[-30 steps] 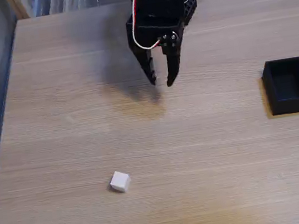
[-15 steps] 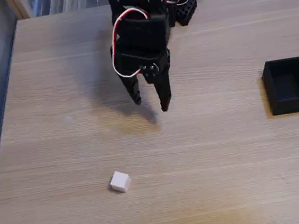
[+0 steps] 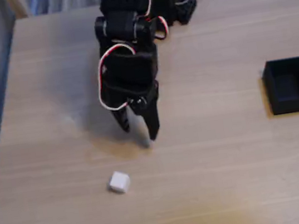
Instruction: Pick a white block and place it in the black box.
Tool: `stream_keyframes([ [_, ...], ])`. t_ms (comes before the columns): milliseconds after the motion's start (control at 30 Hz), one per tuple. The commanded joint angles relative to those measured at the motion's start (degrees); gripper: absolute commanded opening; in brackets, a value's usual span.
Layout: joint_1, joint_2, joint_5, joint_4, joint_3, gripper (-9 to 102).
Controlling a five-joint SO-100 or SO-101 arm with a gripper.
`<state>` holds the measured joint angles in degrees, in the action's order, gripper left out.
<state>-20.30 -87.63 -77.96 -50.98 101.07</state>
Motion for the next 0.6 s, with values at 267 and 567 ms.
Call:
stream_keyframes([
  [267, -1.85, 7.82, -3.25, 5.98, -8.61, 27],
  [567, -3.25, 14.5, -4.13, 5.71, -16.7, 27],
])
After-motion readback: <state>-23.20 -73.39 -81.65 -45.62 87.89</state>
